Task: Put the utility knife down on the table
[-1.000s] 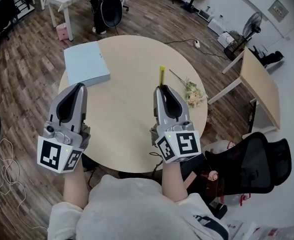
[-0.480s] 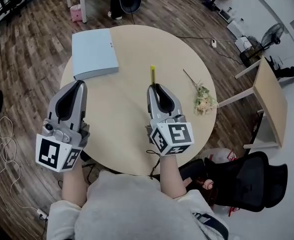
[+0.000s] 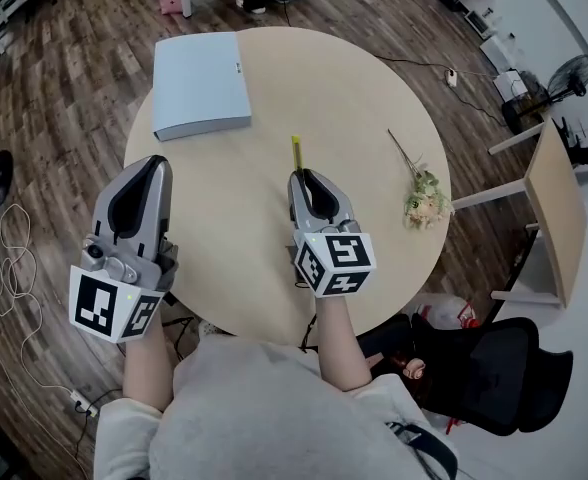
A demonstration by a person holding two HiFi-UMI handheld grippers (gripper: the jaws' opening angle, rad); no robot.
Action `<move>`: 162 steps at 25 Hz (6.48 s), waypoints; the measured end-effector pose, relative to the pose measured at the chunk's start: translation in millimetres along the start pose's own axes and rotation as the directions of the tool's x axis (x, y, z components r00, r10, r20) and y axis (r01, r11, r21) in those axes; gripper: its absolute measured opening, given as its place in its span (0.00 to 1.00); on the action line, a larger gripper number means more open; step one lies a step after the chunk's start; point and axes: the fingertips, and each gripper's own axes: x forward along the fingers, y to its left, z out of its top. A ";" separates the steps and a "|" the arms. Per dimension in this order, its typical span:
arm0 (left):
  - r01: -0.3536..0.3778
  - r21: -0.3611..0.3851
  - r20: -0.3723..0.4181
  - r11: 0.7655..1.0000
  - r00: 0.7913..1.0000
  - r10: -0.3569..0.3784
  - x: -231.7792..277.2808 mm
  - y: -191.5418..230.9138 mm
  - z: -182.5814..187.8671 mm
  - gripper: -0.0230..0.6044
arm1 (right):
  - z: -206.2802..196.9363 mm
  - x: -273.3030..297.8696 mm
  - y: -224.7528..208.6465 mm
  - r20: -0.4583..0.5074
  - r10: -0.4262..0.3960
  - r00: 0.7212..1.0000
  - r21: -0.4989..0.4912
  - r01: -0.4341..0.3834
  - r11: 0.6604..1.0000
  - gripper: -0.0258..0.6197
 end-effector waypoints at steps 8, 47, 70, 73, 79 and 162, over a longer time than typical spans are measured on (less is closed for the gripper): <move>-0.028 -0.009 -0.034 1.000 0.999 0.028 2.0 10.6 -14.9 0.05 | -58.5 26.2 -4.4 -0.149 0.013 0.989 0.009 -0.012 1.000 0.15; -0.126 -0.020 -0.146 0.992 0.982 0.121 -8.2 39.1 -52.7 0.05 | -226.0 72.3 -9.5 -0.567 0.033 0.823 0.034 -0.016 0.999 0.15; -0.138 -0.005 -0.136 0.990 0.981 0.136 -18.8 34.9 -42.9 0.05 | -217.7 71.1 -6.2 -0.553 0.024 0.833 0.017 -0.018 1.000 0.17; -0.125 -0.001 -0.125 0.992 0.984 0.123 -19.1 31.7 -38.6 0.05 | -203.8 69.5 -5.4 -0.515 0.018 0.857 0.013 -0.014 1.000 0.13; -0.090 -0.002 -0.096 0.996 0.991 0.089 -22.1 21.7 -23.8 0.05 | -168.2 55.6 0.9 -0.436 0.010 0.900 0.006 -0.008 1.000 0.06; 0.204 0.023 0.145 0.979 0.968 -0.205 -194.6 -80.2 102.1 0.05 | 63.6 -274.5 139.2 0.390 -0.224 0.893 -0.096 0.281 0.955 0.06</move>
